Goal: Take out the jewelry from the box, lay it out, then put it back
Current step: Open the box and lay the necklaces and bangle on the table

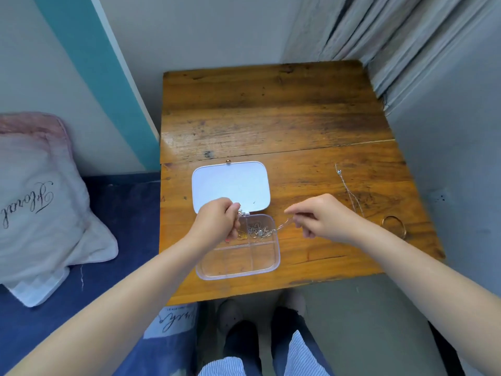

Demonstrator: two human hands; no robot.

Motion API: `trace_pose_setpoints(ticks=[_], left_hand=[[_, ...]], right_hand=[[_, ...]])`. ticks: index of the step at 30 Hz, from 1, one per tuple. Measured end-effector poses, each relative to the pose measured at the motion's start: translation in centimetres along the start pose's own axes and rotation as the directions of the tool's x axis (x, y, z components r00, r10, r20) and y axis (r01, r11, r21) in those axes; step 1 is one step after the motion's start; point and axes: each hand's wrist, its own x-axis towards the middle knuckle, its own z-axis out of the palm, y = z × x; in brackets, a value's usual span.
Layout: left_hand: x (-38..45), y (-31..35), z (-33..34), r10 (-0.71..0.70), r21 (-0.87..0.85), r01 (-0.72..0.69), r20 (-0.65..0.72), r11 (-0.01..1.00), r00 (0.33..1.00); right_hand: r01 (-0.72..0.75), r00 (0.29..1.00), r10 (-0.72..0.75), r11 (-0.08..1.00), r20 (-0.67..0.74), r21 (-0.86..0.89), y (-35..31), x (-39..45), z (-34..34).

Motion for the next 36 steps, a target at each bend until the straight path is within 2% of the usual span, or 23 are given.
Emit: trace_pose_setpoints(ticks=[2, 5, 8, 14, 19, 23, 27, 31, 33, 36], left_hand=[[0.1, 3.1, 0.1, -0.019, -0.234, 0.020, 0.005, 0.972, 1.000], [1.2, 7.9, 0.6, -0.008, -0.417, 0.006, -0.003, 0.909, 1.000], [3.1, 12.3, 1.3, 0.008, -0.486, -0.025, -0.038, 0.873, 0.999], [9.6, 20.2, 4.2, -0.004, -0.494, -0.092, -0.190, 0.865, 0.982], [15.8, 26.0, 7.1, 0.027, -0.384, -0.193, -0.398, 0.903, 0.917], [19.0, 28.4, 11.1, 0.132, -0.189, -0.237, -0.444, 0.953, 0.886], [21.2, 26.7, 16.5, 0.174, 0.090, -0.152, -0.345, 0.984, 0.922], [22.5, 21.9, 22.0, 0.137, 0.340, -0.088, -0.123, 0.936, 0.983], [22.6, 19.9, 23.9, 0.109, 0.411, -0.079, -0.048, 0.908, 0.993], [22.1, 18.0, 25.4, 0.122, 0.452, -0.114, 0.010, 0.884, 0.992]], right_hand=[[-0.015, 0.994, 0.020, 0.999, -0.105, 0.049, 0.7, -1.2, -3.0], [-0.015, 0.974, 0.030, 0.998, -0.225, 0.065, 2.2, -2.0, -7.7], [-0.010, 0.944, 0.029, 0.998, -0.330, 0.061, 4.8, -1.6, -12.1], [-0.003, 0.876, 0.049, 0.995, -0.480, 0.097, 12.3, 2.5, -20.1], [0.056, 0.834, -0.018, 0.997, -0.552, 0.052, 17.7, 6.2, -24.2], [0.103, 0.786, -0.043, 0.993, -0.616, 0.063, 21.7, 7.6, -25.0], [0.103, 0.837, -0.092, 0.995, -0.539, -0.010, 26.0, 7.2, -21.0], [0.090, 0.898, -0.127, 0.990, -0.422, -0.107, 30.7, 6.1, -13.4], [0.105, 0.899, -0.156, 0.984, -0.409, -0.144, 32.2, 5.2, -9.9], [0.109, 0.864, -0.193, 0.973, -0.466, -0.202, 33.1, 3.6, -6.6]])
